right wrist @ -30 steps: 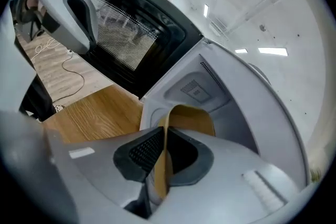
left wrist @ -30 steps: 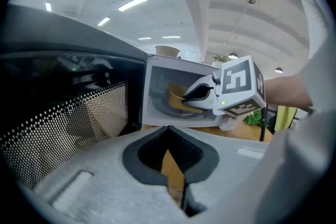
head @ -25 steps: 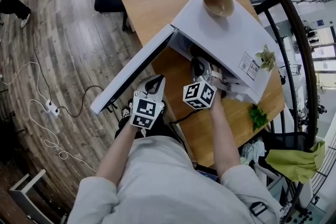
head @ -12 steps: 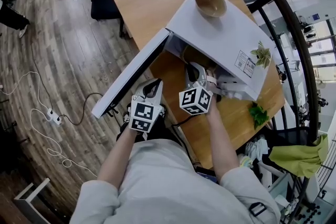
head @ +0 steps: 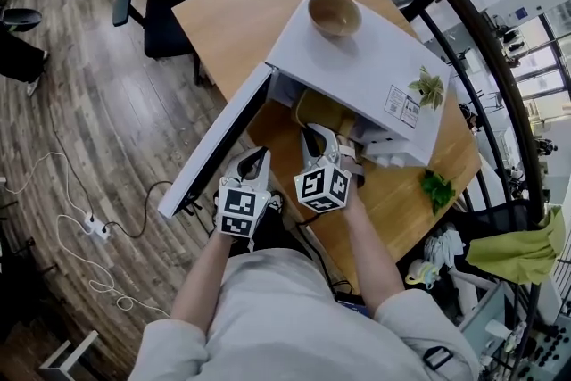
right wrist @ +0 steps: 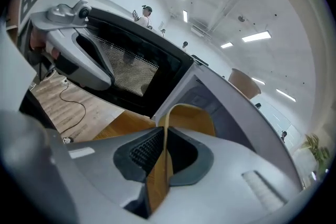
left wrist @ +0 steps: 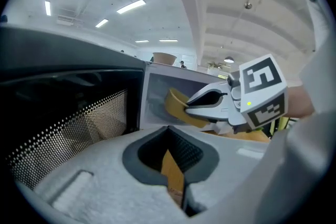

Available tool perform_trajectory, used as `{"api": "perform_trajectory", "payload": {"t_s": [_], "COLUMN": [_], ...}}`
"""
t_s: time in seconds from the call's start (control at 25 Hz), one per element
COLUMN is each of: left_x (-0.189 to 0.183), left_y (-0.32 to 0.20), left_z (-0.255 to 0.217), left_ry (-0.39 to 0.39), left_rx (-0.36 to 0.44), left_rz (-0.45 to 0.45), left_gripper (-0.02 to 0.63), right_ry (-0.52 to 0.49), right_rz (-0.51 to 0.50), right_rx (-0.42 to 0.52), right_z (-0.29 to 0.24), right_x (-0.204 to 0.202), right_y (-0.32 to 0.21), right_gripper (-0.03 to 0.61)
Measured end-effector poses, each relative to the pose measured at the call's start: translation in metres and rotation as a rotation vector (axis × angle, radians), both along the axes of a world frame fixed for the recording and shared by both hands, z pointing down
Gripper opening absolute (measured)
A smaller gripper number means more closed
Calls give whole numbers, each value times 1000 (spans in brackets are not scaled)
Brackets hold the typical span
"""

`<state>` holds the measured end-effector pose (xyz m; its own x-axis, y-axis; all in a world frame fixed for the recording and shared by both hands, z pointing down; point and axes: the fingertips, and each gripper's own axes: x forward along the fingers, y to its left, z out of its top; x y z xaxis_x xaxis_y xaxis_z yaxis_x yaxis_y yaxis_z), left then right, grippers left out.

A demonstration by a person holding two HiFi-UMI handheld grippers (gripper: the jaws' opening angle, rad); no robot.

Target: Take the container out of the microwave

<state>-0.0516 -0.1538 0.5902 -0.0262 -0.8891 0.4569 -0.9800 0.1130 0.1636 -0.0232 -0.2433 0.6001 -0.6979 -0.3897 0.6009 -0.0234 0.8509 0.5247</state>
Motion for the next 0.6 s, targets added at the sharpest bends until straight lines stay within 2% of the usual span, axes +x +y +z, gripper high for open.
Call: {"api": "perform_trajectory", "payload": {"t_s": [0.32, 0.6], "left_x": [-4, 0], "left_y": [-3, -7], "left_z": [-10, -15], "left_ry": [12, 14], "left_rx": [22, 35], "left_rz": [0, 27], "left_gripper": [3, 3], "right_ry": [-84, -159], "right_rz": [36, 109], "right_rx": [-57, -140], "right_z": [-12, -21], "right_x": [11, 24], "right_y": [20, 28], "right_gripper": [37, 35]}}
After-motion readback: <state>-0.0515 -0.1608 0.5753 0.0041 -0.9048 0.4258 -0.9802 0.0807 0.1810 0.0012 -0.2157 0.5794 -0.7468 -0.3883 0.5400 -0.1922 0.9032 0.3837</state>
